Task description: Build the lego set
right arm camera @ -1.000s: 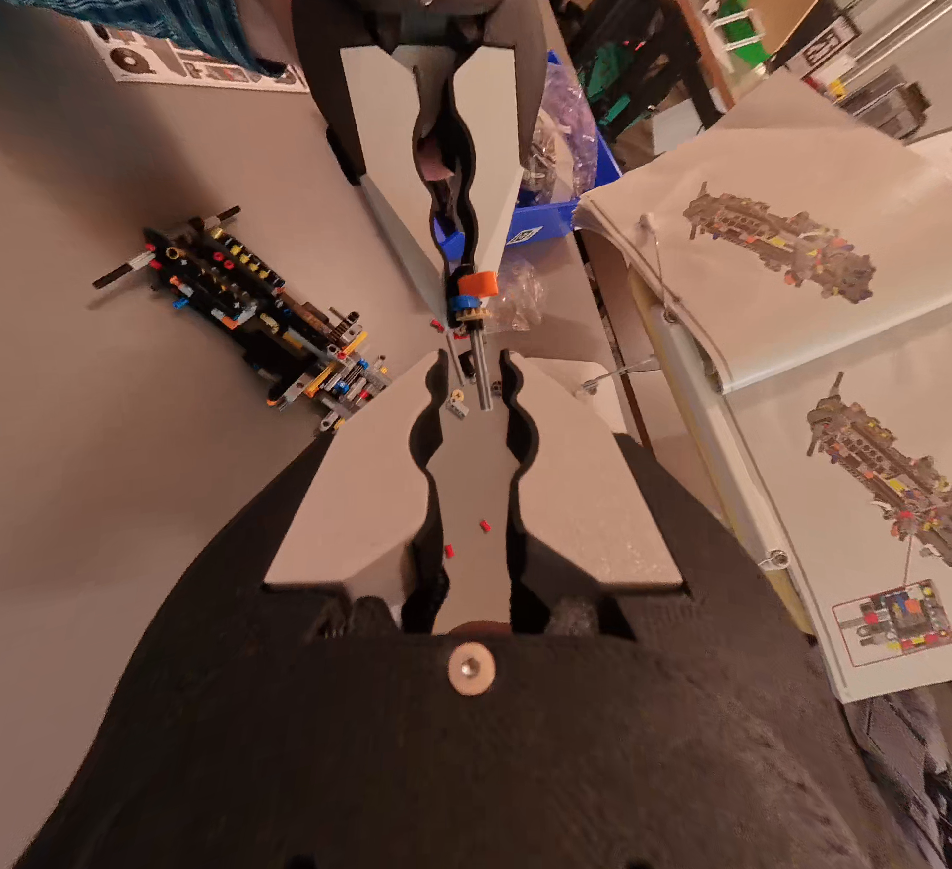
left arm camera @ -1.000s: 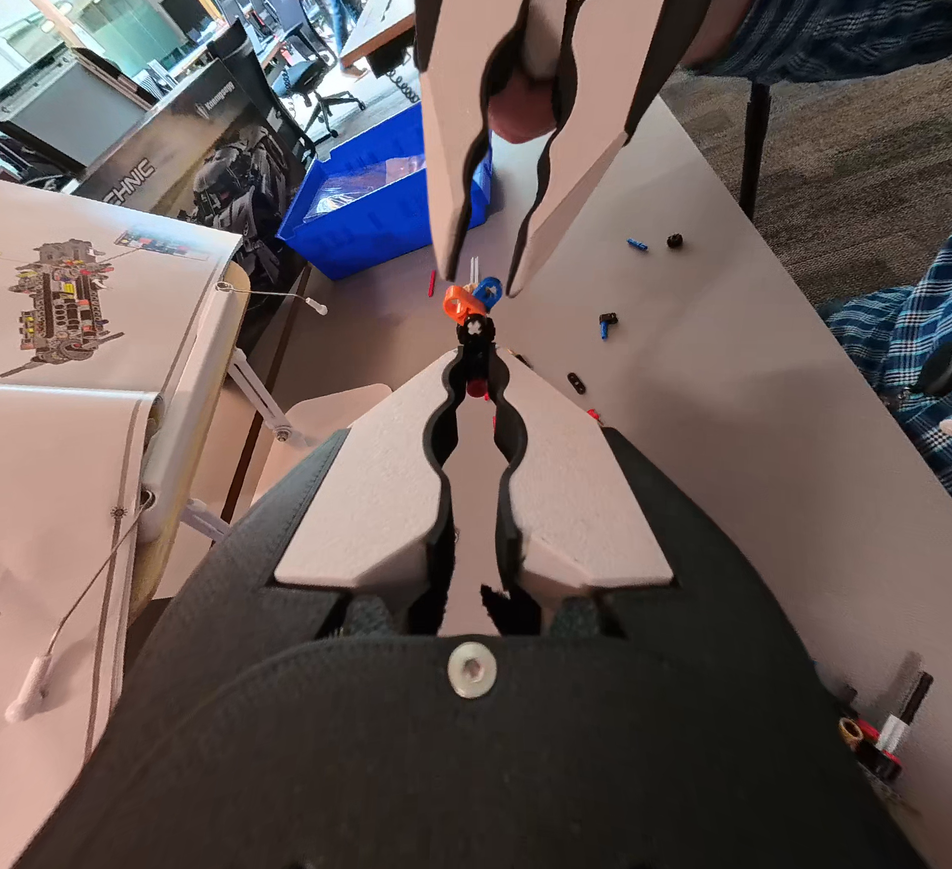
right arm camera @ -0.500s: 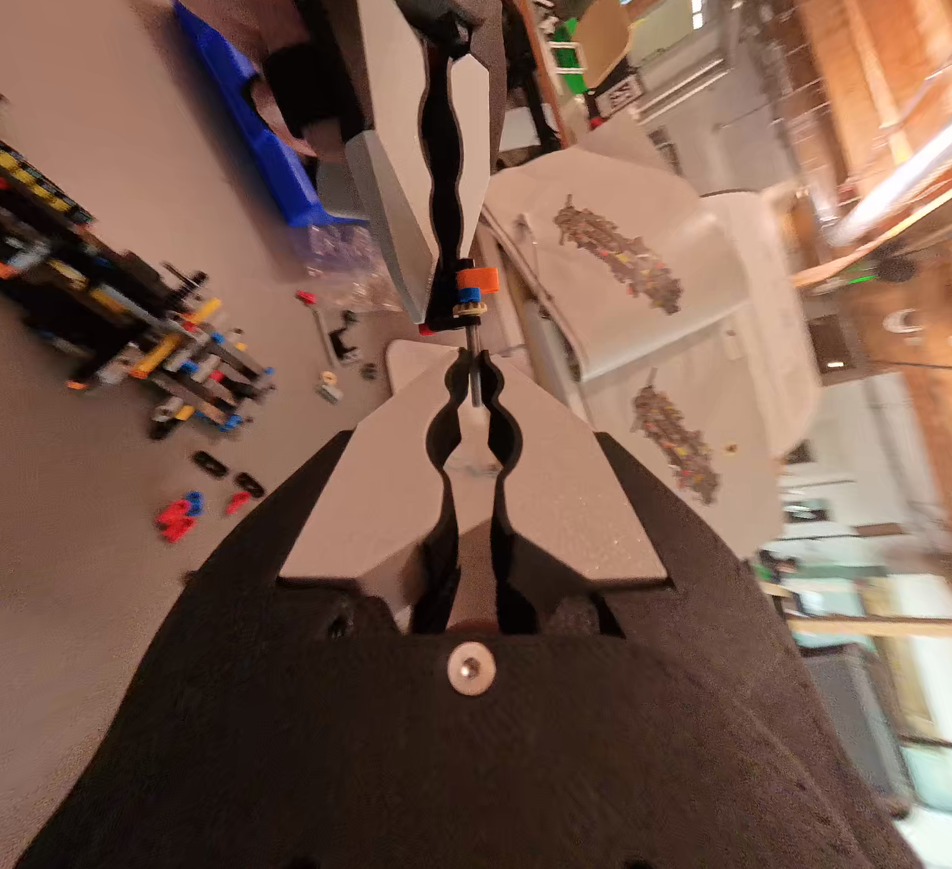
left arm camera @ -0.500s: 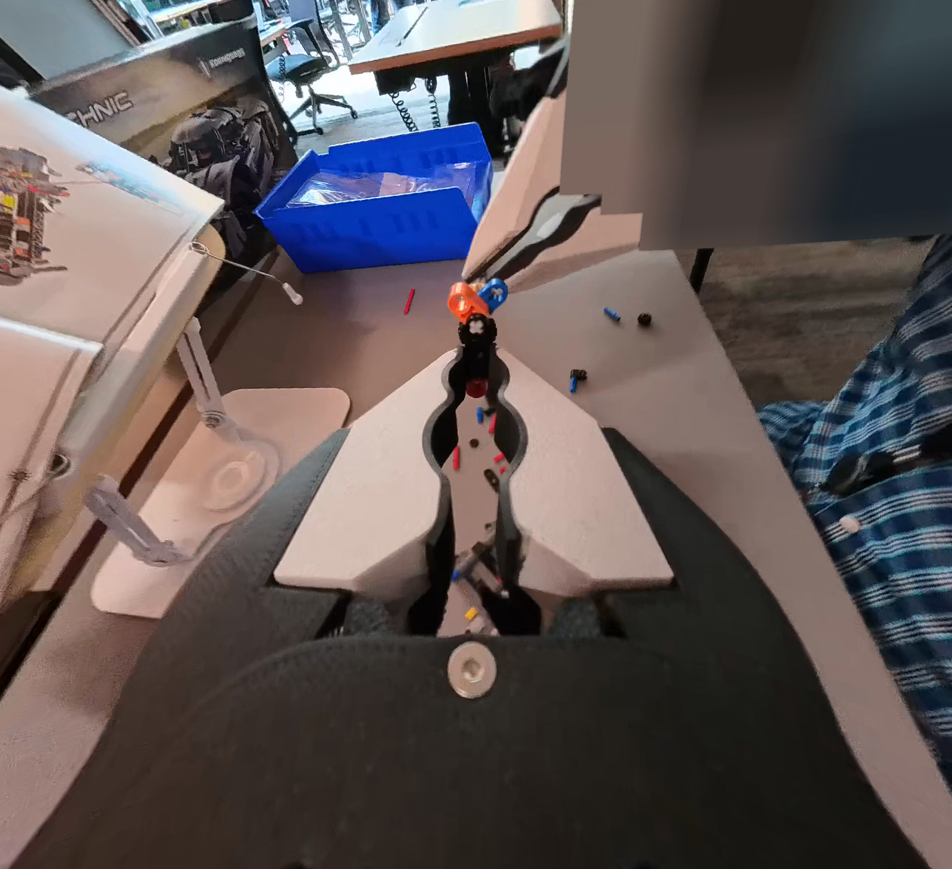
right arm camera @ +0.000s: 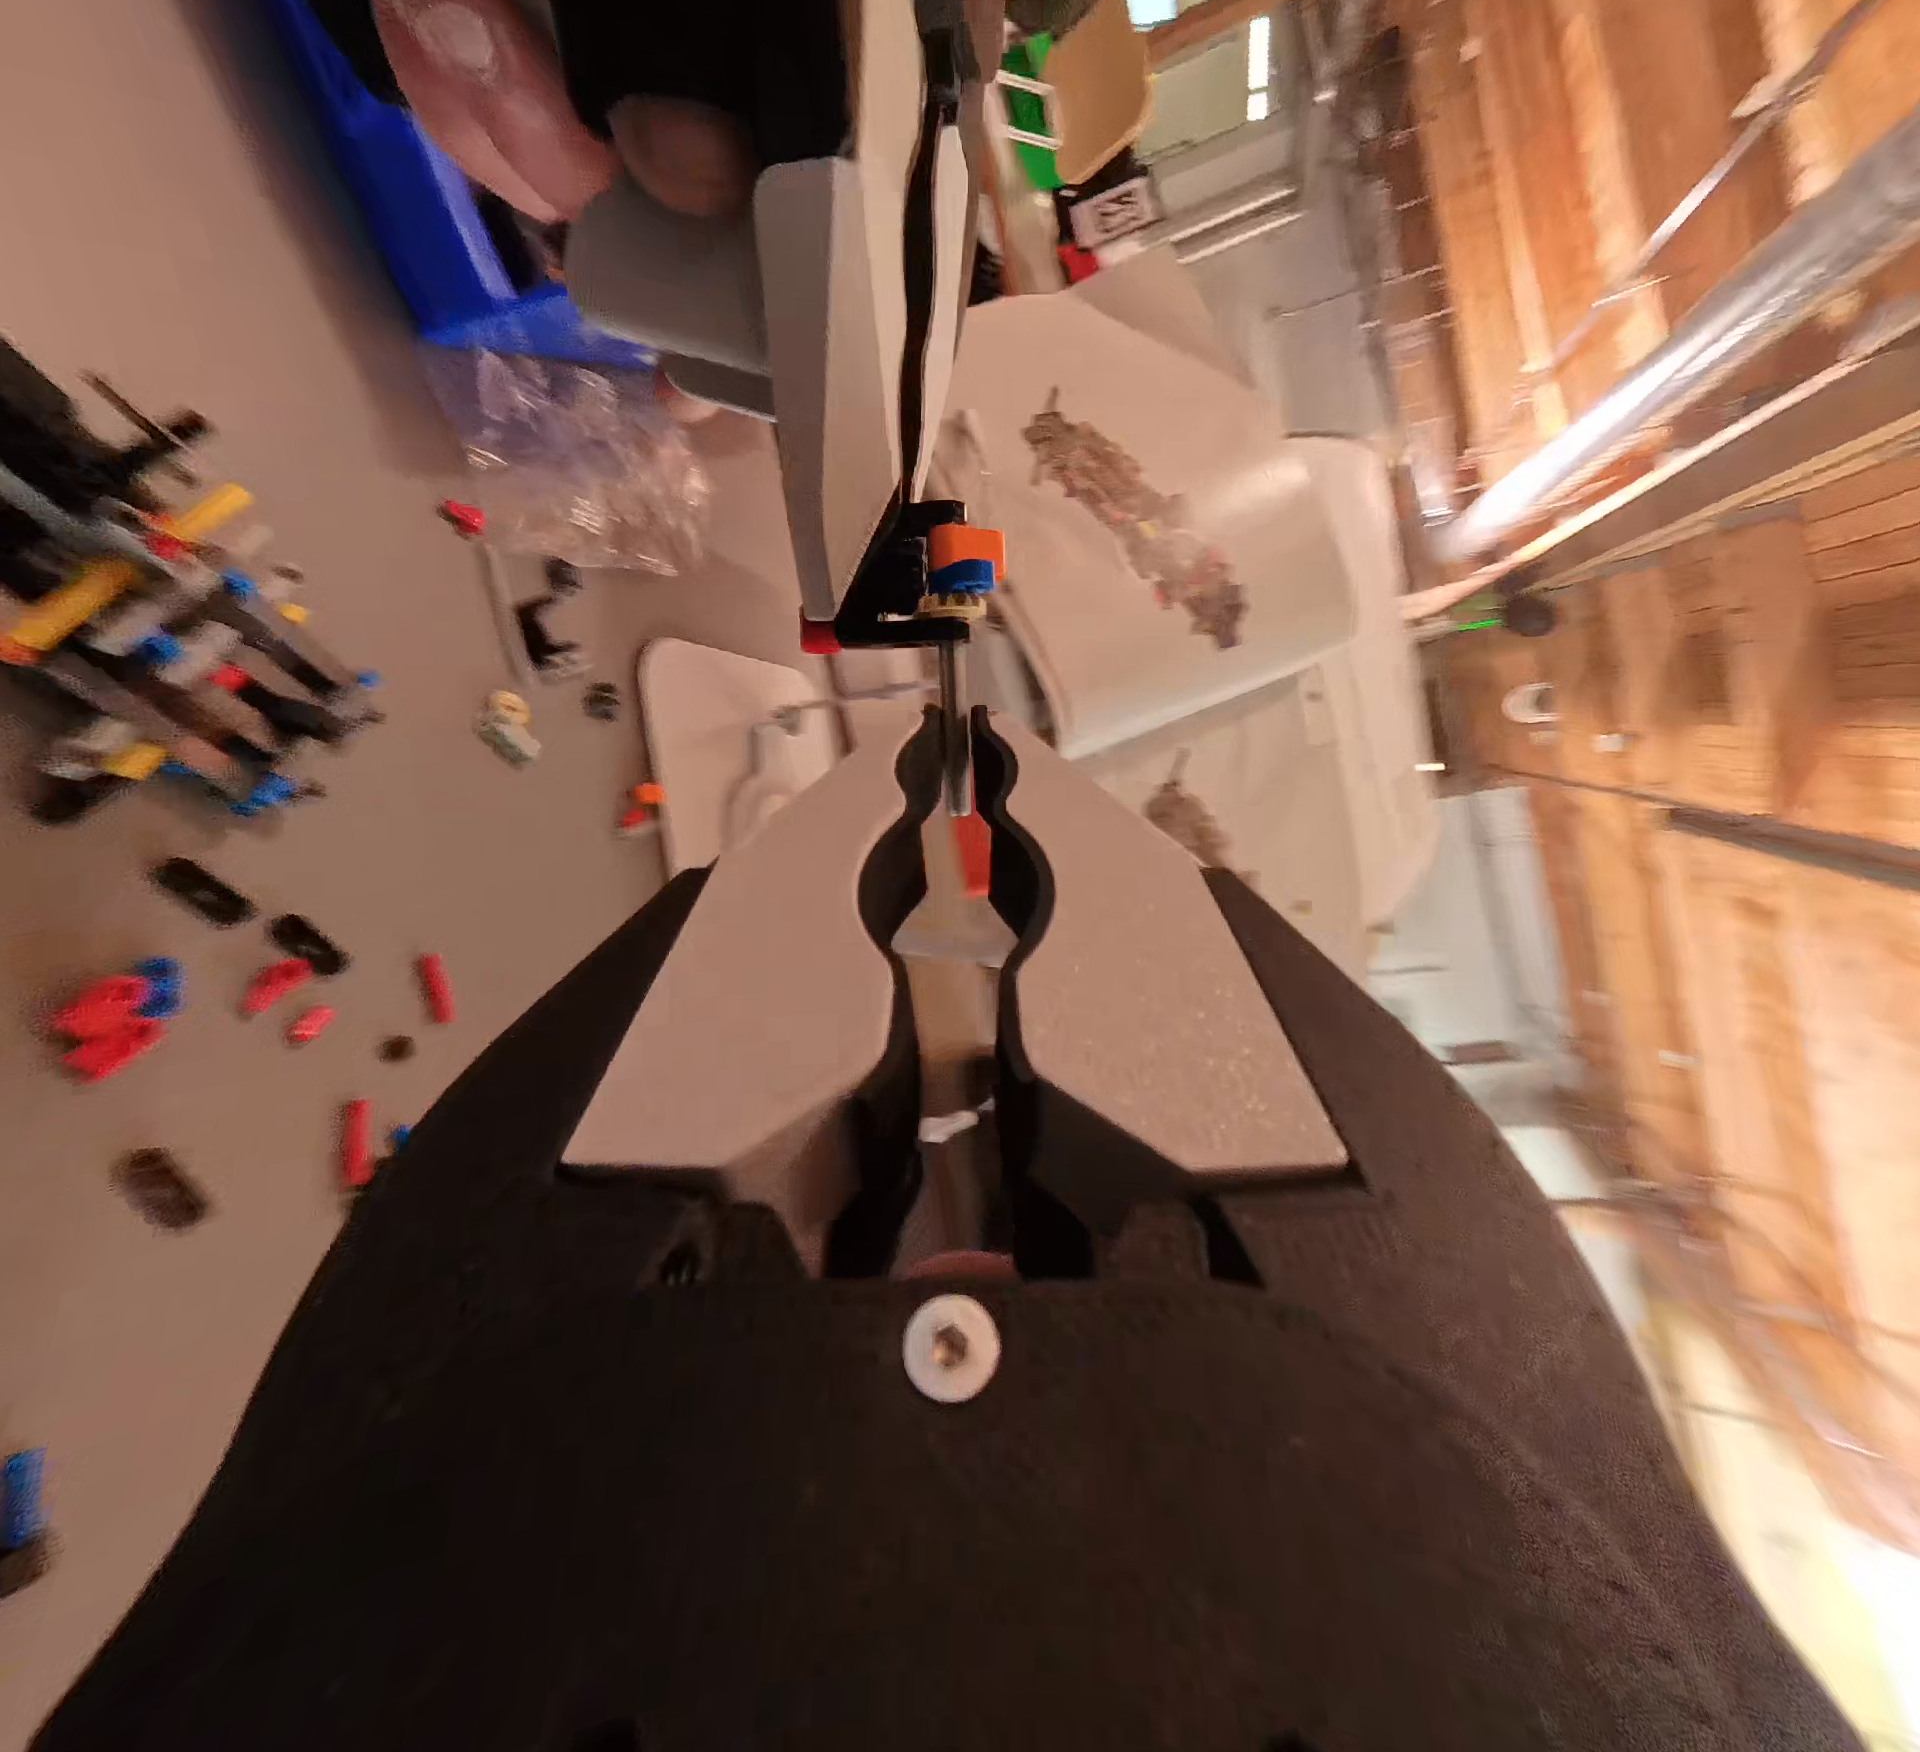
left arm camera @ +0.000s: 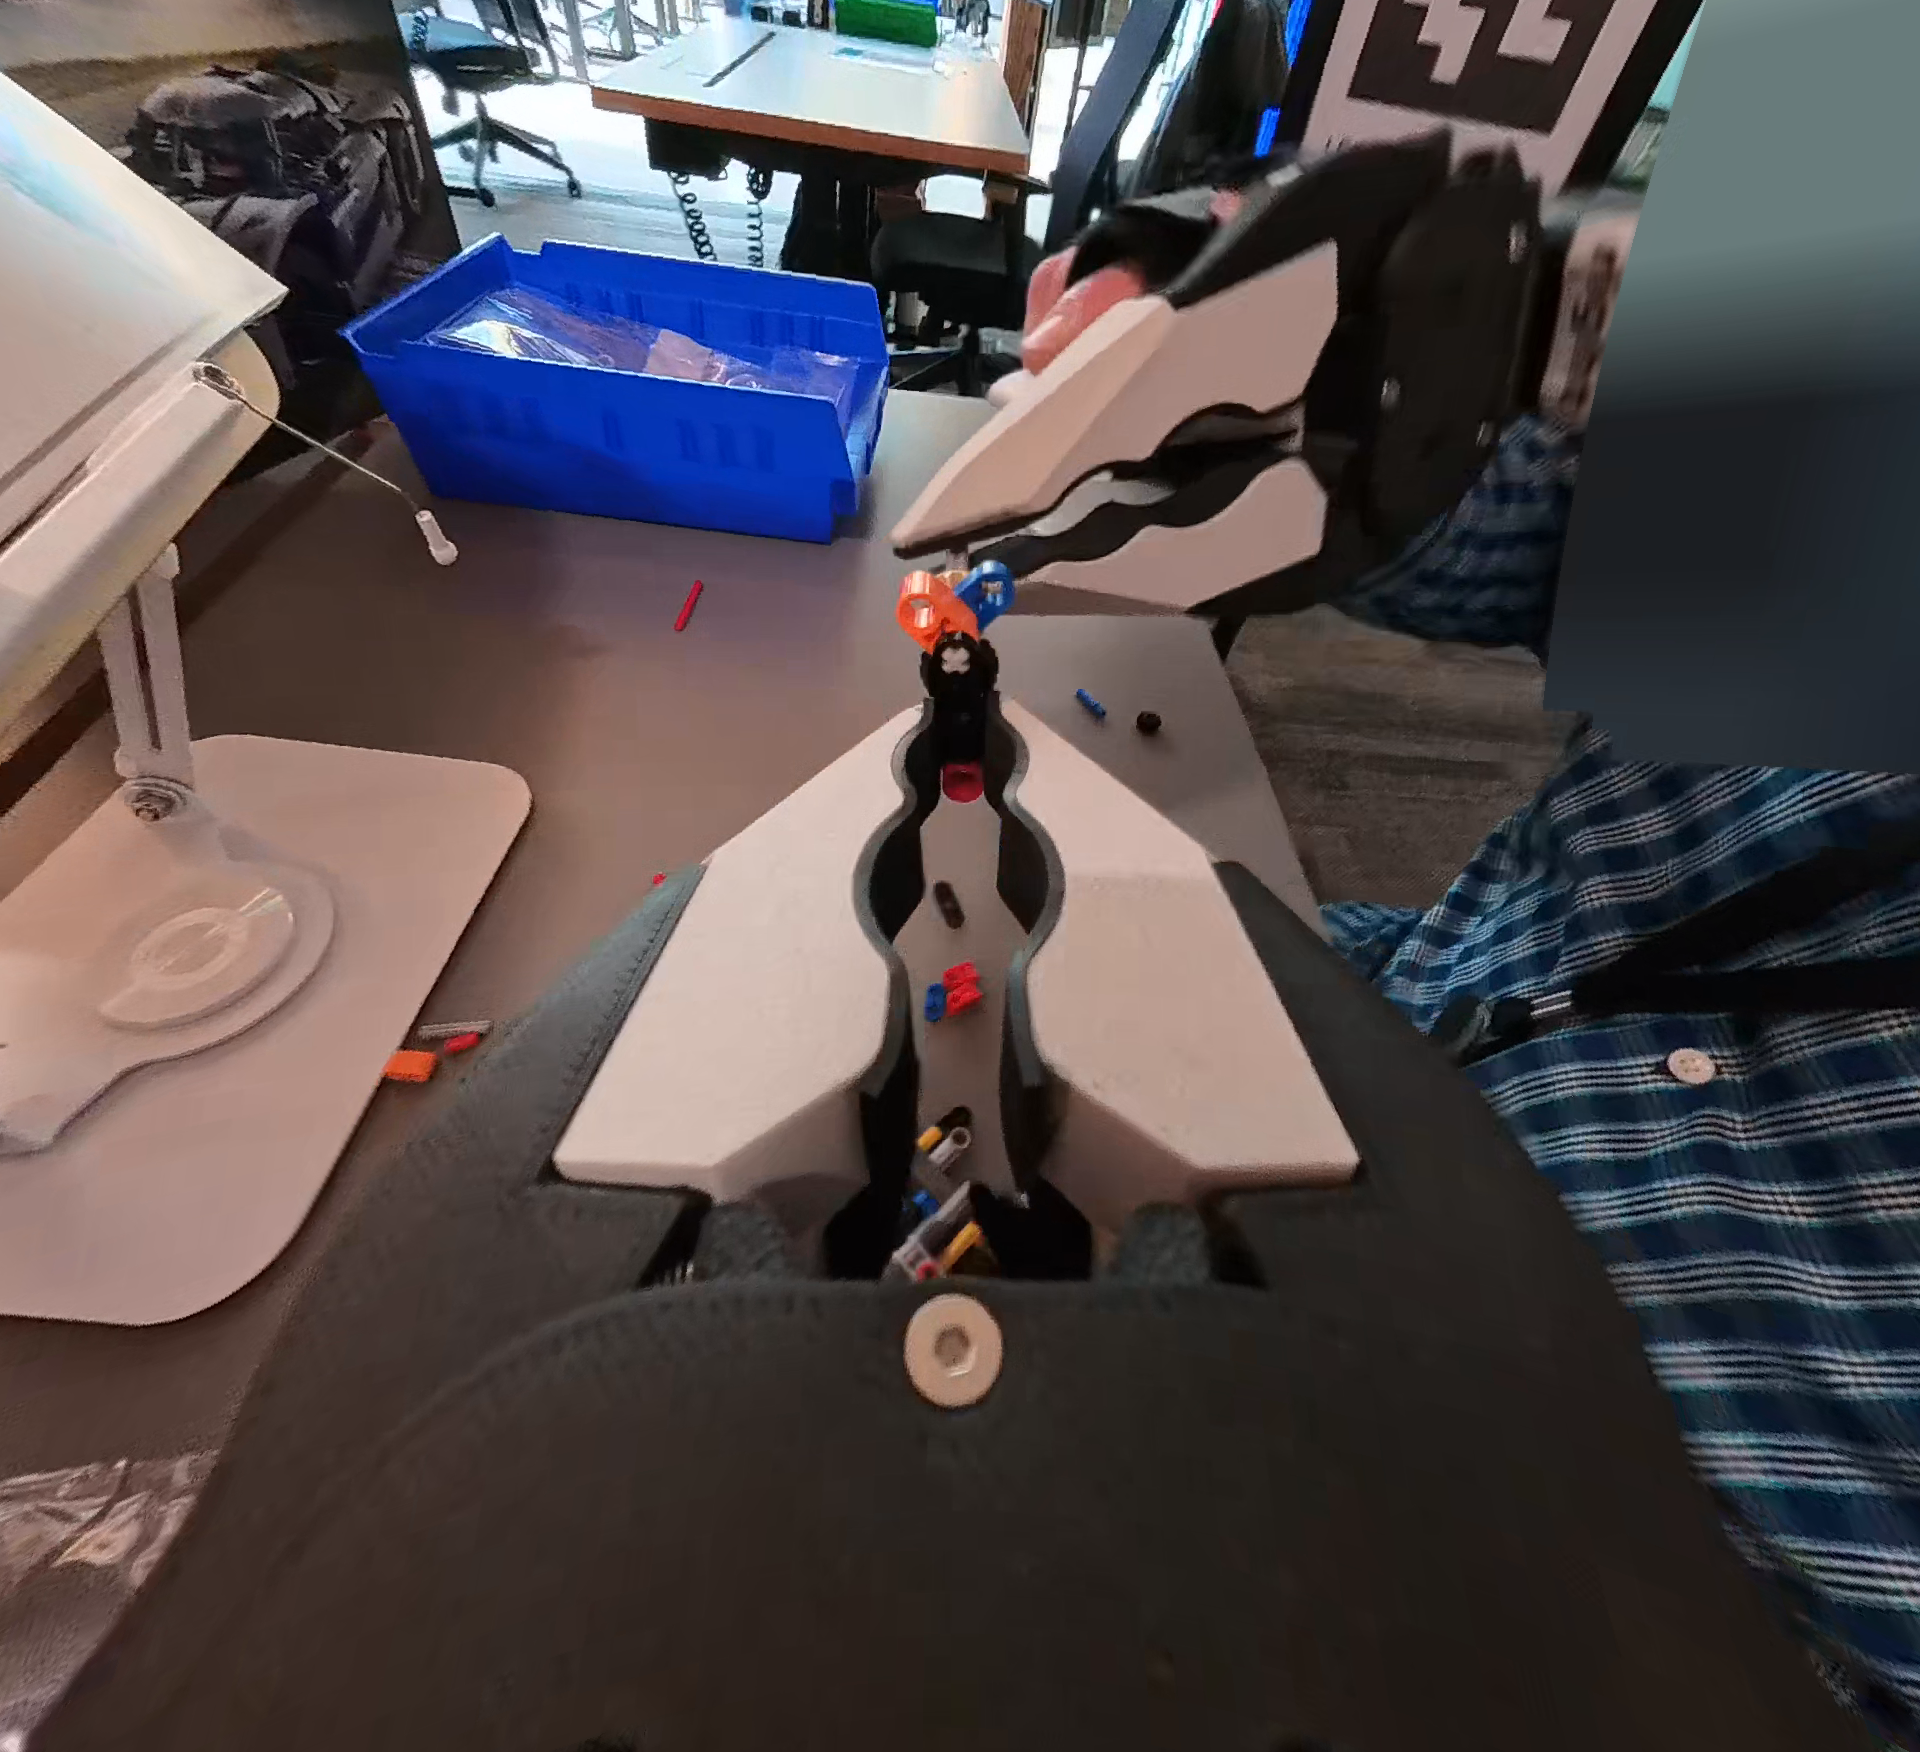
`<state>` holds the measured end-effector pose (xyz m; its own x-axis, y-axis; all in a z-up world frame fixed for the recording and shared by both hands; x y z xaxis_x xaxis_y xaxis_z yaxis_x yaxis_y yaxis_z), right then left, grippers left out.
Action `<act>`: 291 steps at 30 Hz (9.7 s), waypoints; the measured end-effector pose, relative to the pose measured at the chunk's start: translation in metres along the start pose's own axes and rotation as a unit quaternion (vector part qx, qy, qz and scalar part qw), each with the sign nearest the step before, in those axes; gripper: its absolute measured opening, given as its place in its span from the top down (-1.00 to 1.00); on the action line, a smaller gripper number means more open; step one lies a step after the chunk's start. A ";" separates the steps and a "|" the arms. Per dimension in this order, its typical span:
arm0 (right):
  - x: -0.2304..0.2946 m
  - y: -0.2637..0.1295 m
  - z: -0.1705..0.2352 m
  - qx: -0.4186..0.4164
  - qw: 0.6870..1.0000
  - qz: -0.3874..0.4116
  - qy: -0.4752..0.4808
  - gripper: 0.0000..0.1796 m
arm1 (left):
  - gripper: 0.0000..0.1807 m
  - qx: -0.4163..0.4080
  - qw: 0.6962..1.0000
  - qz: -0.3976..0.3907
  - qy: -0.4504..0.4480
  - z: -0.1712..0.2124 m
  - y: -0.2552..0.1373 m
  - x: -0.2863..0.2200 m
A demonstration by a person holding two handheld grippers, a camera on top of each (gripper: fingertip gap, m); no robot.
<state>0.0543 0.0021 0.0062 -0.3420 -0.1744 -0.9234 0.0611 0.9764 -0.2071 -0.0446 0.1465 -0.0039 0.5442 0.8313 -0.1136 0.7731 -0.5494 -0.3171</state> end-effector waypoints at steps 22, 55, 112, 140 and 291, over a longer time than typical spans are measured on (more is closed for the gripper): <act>-0.019 0.007 0.025 -0.104 0.879 -0.361 0.294 1.00 | 0.94 0.098 0.971 -0.015 0.217 -0.007 -0.001 -0.018; -0.020 0.014 0.011 -0.018 0.991 -0.080 0.107 0.86 | 0.94 -0.064 0.994 0.029 -0.082 0.003 -0.006 0.020; -0.028 0.016 0.035 -0.200 0.716 -0.402 0.535 0.96 | 0.79 0.021 0.947 -0.122 0.297 -0.033 -0.006 -0.039; -0.029 0.007 0.024 -0.249 0.700 -0.389 0.544 0.95 | 0.83 -0.102 0.966 -0.074 0.224 -0.033 -0.017 -0.039; -0.021 0.001 0.018 -0.327 0.578 -0.374 0.648 0.90 | 0.94 -0.050 0.972 -0.132 0.188 -0.025 -0.045 -0.061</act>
<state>0.0787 0.0044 0.0191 -0.4846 -0.7504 0.4494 -0.7805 0.6029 0.1651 -0.1044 0.1185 0.0405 0.3884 0.8648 0.3182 0.9197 -0.3422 -0.1926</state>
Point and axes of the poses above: each gripper's, where its closed fingertips meet, y out along the fingers, z out of its underside, x = y × z across the jaws, the point moved 10 cm from there along -y, back along the fingers, and after that the axes turned 4 degrees about x, right-handed, at the moved point
